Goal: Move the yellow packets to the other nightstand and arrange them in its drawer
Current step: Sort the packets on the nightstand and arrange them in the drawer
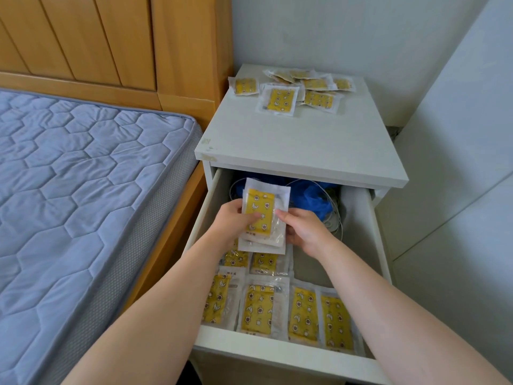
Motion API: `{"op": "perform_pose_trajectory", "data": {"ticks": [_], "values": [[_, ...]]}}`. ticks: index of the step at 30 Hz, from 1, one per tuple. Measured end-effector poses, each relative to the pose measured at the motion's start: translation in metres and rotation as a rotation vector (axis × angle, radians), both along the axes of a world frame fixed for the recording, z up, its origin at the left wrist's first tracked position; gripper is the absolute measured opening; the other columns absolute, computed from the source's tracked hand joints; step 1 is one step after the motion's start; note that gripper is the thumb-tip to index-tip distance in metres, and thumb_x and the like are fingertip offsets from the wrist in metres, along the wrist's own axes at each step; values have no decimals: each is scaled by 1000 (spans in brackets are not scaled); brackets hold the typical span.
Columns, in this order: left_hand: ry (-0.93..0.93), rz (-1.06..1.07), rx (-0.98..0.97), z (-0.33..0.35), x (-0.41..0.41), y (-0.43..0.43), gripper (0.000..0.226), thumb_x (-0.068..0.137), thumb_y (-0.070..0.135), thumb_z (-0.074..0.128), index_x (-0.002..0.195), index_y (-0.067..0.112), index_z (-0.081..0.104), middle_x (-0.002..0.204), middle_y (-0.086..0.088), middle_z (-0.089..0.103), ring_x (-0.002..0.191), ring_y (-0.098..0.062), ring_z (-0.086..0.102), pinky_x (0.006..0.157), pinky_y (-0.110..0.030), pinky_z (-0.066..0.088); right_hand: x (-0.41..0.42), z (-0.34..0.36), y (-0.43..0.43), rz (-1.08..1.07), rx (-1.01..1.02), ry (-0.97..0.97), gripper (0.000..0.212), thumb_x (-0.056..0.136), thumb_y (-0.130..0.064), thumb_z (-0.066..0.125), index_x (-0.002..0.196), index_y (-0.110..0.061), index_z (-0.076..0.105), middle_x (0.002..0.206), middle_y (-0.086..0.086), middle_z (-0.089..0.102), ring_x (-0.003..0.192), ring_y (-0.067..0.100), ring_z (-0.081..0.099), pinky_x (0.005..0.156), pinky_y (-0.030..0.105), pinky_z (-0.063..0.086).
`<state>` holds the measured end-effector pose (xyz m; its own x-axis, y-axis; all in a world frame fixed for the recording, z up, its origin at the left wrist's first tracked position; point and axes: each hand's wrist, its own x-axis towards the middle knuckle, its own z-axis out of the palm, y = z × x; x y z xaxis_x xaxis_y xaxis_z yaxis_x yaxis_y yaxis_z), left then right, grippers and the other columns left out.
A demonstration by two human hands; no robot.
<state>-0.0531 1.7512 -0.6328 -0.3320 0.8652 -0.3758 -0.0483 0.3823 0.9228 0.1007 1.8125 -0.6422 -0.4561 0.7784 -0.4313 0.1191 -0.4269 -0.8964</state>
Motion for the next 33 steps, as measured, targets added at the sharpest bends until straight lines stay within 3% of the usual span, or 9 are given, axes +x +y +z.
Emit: {"op": "perform_pose_trajectory", "data": {"ticks": [3,8,13,16,19,23,27,30,33], "values": [[39,-90,-42,-4,1,0,21,83,13,72,99,23,63,100,-4,72,92,-22,71,85,-47,56,-1,-1,0,-38,43,-59,11,89,-8,62,100,-11,64,92,5,71,80,17,68,68,31,57],[53,-251,-117,-7,6,-1,28,88,21,66,116,22,59,107,-1,71,95,-18,70,87,-43,56,4,-9,1,-110,32,-140,18,89,-3,60,105,-10,64,110,12,68,99,27,65,91,48,52],[182,-328,-156,-11,8,-1,28,91,17,63,118,16,61,109,-1,71,94,-14,70,80,-31,58,9,-9,4,-120,-52,-56,20,91,-4,58,110,-9,61,102,12,68,91,28,67,75,44,55],[168,-292,-115,-17,8,-1,29,93,17,59,122,13,60,110,-3,70,95,-14,68,82,-31,57,11,-17,10,-194,-31,-136,13,90,-2,59,97,-11,64,103,14,68,95,31,66,83,48,54],[528,-281,-133,-35,-1,0,39,97,15,51,136,19,51,129,-4,59,110,-17,59,92,-30,50,23,-32,22,-356,-140,-316,13,87,-2,62,98,-8,61,109,16,66,99,34,64,91,53,50],[979,-580,-243,-56,-8,1,64,91,9,54,148,26,31,155,-1,28,141,-25,27,111,-37,33,33,-42,18,-149,-422,-407,22,89,6,53,110,0,56,103,19,66,91,33,65,86,52,51],[1121,-688,-315,-62,-10,2,85,87,25,67,153,27,14,161,-1,8,146,-28,7,117,-46,20,23,-53,13,-85,-393,-480,14,90,4,55,104,2,56,93,18,67,82,31,66,89,46,52],[1153,-727,-308,-67,-12,5,90,84,29,71,153,27,13,161,1,10,147,-26,5,119,-47,13,13,-62,11,-150,-258,-551,18,88,-3,62,105,-2,57,96,16,66,86,30,66,83,42,54],[1131,-778,-297,-68,-15,8,92,81,31,73,153,27,15,160,3,16,147,-24,9,119,-43,13,7,-70,10,-220,-86,-594,17,86,-4,62,103,-3,60,104,15,67,95,31,64,88,41,53]]}}
